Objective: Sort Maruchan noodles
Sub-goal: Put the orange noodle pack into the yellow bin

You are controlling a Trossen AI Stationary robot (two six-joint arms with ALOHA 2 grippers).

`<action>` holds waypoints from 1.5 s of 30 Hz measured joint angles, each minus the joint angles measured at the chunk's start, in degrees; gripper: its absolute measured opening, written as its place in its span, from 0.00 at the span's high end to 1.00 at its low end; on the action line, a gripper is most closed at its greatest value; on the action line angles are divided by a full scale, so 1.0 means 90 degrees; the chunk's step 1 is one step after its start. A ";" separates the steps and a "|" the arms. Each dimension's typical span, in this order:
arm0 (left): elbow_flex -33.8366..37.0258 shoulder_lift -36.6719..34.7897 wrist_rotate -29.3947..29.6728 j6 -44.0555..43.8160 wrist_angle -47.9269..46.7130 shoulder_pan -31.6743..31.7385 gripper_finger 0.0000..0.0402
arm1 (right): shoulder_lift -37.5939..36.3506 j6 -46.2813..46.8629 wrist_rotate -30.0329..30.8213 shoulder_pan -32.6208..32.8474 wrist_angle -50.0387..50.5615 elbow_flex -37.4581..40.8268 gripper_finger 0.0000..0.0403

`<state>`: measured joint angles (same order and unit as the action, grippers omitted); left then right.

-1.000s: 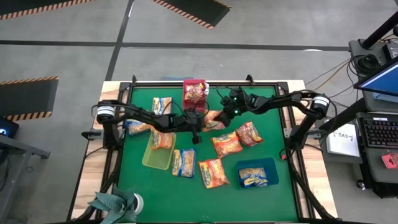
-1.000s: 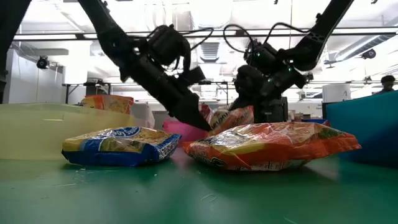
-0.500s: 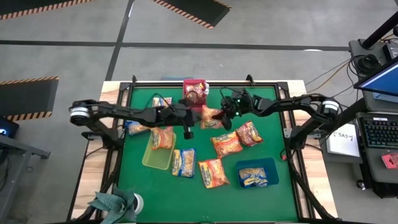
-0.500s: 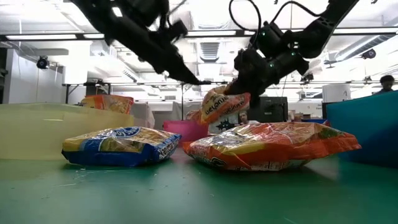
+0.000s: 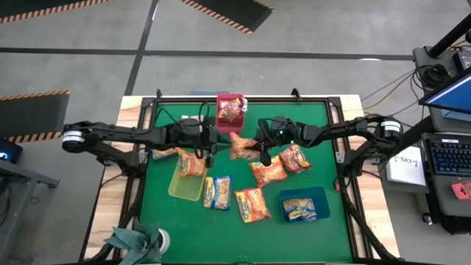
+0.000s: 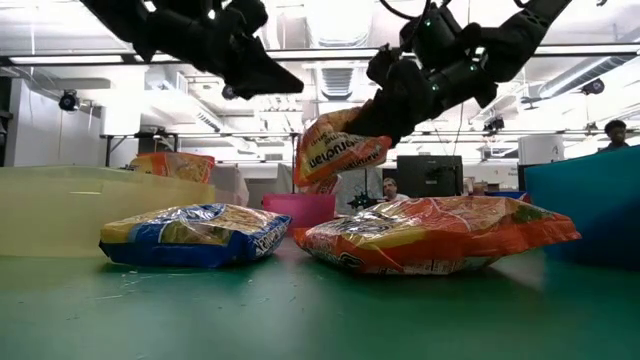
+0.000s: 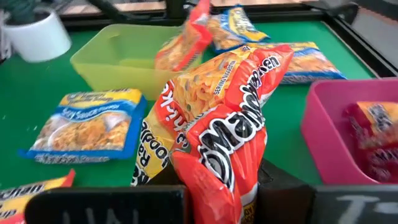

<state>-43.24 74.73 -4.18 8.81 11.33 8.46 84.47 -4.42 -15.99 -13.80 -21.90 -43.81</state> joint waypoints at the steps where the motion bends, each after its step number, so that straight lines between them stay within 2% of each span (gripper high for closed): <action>1: 0.0000 0.0053 -0.0023 -0.0066 -0.0018 0.0008 0.83 | 0.0000 -0.0095 0.0003 0.0047 0.0009 -0.0002 0.91; 5: 0.0002 0.0346 -0.0429 -0.0111 0.0357 0.0005 0.64 | 0.0000 -0.0329 0.0002 0.0192 0.0019 -0.0030 0.91; 11: 0.0000 0.0901 -0.0438 0.0076 0.1111 0.0040 0.39 | 0.0000 -0.0348 0.0018 0.0218 0.0020 -0.0037 0.91; 14: 0.0000 0.1215 -0.0433 0.0138 0.1475 0.0112 0.31 | 0.0000 -0.0348 0.0018 0.0228 0.0028 -0.0037 0.91; 17: 0.0001 0.1472 -0.0435 0.0144 0.1613 0.0217 0.29 | 0.0000 -0.0348 0.0020 0.0243 0.0058 -0.0037 0.91; 24: 0.0000 0.1677 -0.0441 0.0142 0.1720 0.0260 0.33 | 0.0002 -0.0367 0.0018 0.0269 0.0098 -0.0037 0.91; 32: 0.0000 0.1669 -0.0444 0.0151 0.1697 0.0248 0.51 | 0.0002 -0.0217 0.0127 0.0269 0.0066 -0.0037 0.89; 39: 0.0000 0.1658 -0.0429 0.0134 0.1669 0.0243 0.68 | -0.0039 0.0260 0.0280 0.0252 0.0058 -0.0037 0.72; 45: 0.0000 0.1461 -0.0431 0.0132 0.1467 0.0171 0.76 | -0.0462 0.0262 0.0280 0.0241 0.0303 -0.0042 0.54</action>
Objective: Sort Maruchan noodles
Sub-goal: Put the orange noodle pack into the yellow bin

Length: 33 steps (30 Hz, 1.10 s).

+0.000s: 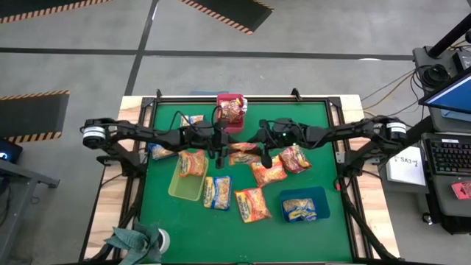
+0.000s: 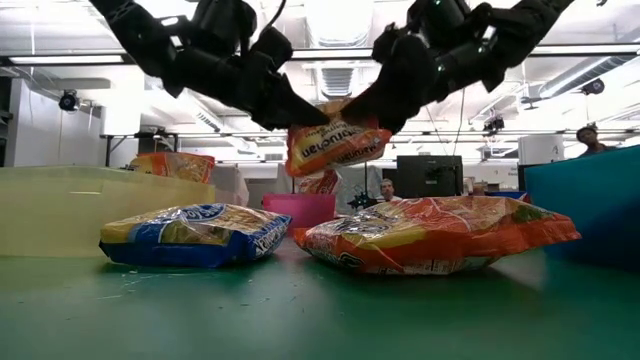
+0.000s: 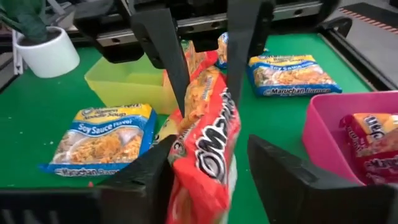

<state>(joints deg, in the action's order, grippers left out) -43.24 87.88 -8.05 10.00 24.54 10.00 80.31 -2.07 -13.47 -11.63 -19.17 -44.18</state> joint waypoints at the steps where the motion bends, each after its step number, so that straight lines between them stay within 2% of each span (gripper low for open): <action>1: 0.0000 -0.0073 0.0003 -0.0002 -0.0065 -0.0011 0.77 | -0.0114 -0.0001 0.0001 -0.0001 0.0086 0.0000 0.52; 10: 0.0000 -0.1168 0.0007 -0.0070 -0.0777 -0.0321 0.80 | -0.1403 -0.0044 0.0002 -0.0028 0.1280 0.0000 0.40; 15: -0.0404 -0.1862 0.0093 -0.0109 -0.1897 -0.0601 0.80 | -0.1933 -0.0057 0.0015 -0.0033 0.1795 0.0006 0.39; 18: -0.1077 -0.2077 0.0352 0.0028 -0.3323 -0.0808 0.80 | -0.2069 -0.0034 0.0012 -0.0033 0.1823 0.0078 0.39; 23: -0.2615 -0.1934 0.1129 0.0228 -0.6564 -0.1178 0.80 | -0.2050 -0.0051 0.0015 -0.0033 0.1835 0.0176 0.39; 29: -0.4572 -0.0917 0.1200 0.0138 -1.0510 -0.1430 0.80 | -0.1918 -0.0113 0.0015 -0.0045 0.1816 0.0180 0.39; 33: -0.5476 -0.0090 0.1202 0.0029 -1.2504 -0.1443 0.80 | -0.1863 -0.0126 0.0015 -0.0045 0.1757 0.0180 0.39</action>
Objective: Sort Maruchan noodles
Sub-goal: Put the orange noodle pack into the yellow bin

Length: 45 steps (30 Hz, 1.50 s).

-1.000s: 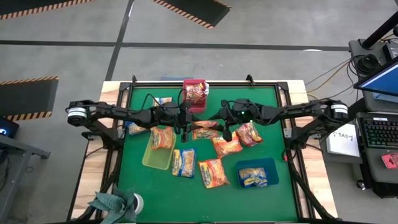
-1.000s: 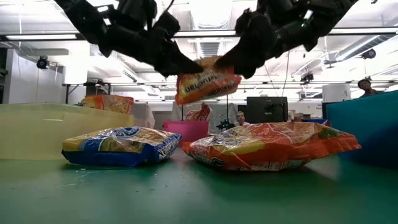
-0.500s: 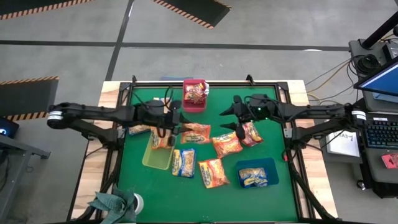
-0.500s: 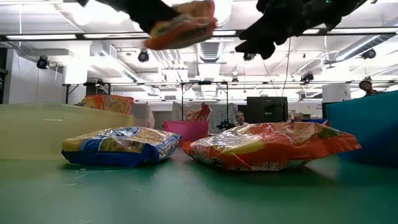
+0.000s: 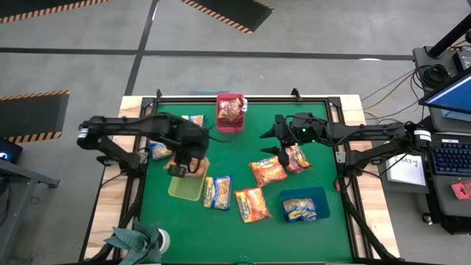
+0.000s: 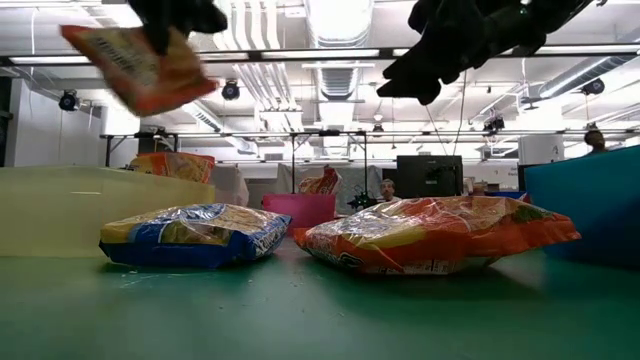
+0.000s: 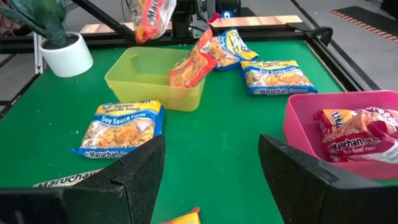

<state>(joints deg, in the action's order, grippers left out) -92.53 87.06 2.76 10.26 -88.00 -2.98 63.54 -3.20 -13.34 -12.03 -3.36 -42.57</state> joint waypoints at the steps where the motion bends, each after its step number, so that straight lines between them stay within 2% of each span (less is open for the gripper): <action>1: -0.0084 0.0185 0.0001 0.0037 -0.0235 0.0001 0.80 | 0.0009 -0.0011 0.0000 -0.0002 0.0010 0.0003 0.39; 6: -0.0030 0.0628 -0.0550 0.0833 -0.0215 -0.0050 0.80 | 0.0035 -0.0054 0.0000 0.0000 0.0008 0.0007 0.39; 9: 0.0139 0.0824 -0.0247 0.0973 -0.0202 -0.0060 0.80 | 0.0035 -0.0053 0.0000 0.0000 0.0013 0.0007 0.39; 24: 0.0843 0.1279 -0.0249 0.1642 -0.0034 -0.0070 0.80 | 0.0035 -0.0049 -0.0002 0.0000 0.0013 0.0007 0.39; 45: 0.0969 0.2381 -0.0117 0.2000 0.0297 -0.0100 0.79 | 0.0035 -0.0049 -0.0005 0.0000 0.0013 0.0012 0.39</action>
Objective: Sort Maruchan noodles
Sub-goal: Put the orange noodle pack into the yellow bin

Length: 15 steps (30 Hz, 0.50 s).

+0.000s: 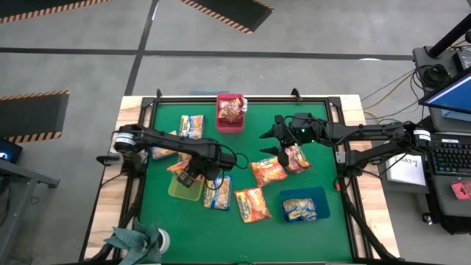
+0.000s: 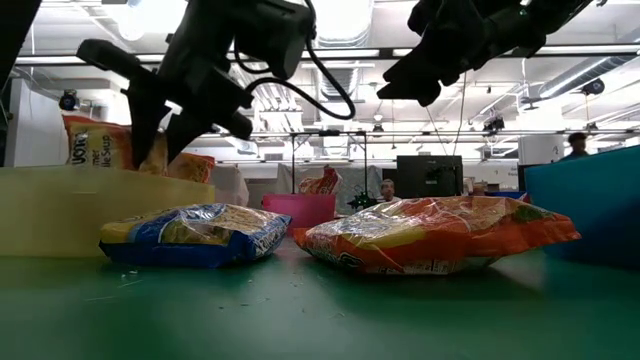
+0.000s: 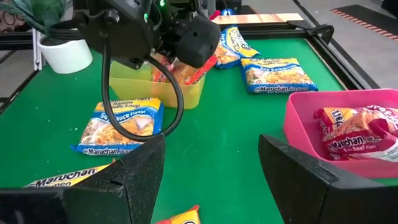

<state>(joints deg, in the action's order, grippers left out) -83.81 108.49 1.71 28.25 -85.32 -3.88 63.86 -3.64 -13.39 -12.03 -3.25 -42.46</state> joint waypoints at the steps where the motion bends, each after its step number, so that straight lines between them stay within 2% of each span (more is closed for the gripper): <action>1: 0.0000 0.0014 0.0079 0.0017 0.0001 -0.0009 0.78 | 0.0000 0.0000 0.0000 0.0000 0.0000 0.0000 0.39; 8: 0.0000 0.0038 0.0393 0.0179 0.0148 -0.0027 0.71 | 0.0000 0.0000 0.0002 0.0000 0.0000 0.0000 0.39; 15: 0.0000 0.0038 0.0442 0.0179 0.0197 -0.0051 0.56 | 0.0000 0.0000 0.0000 0.0000 0.0000 0.0000 0.39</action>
<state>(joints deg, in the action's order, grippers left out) -83.81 108.84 5.69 29.86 -83.55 -4.34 63.86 -3.64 -13.39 -12.03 -3.25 -42.46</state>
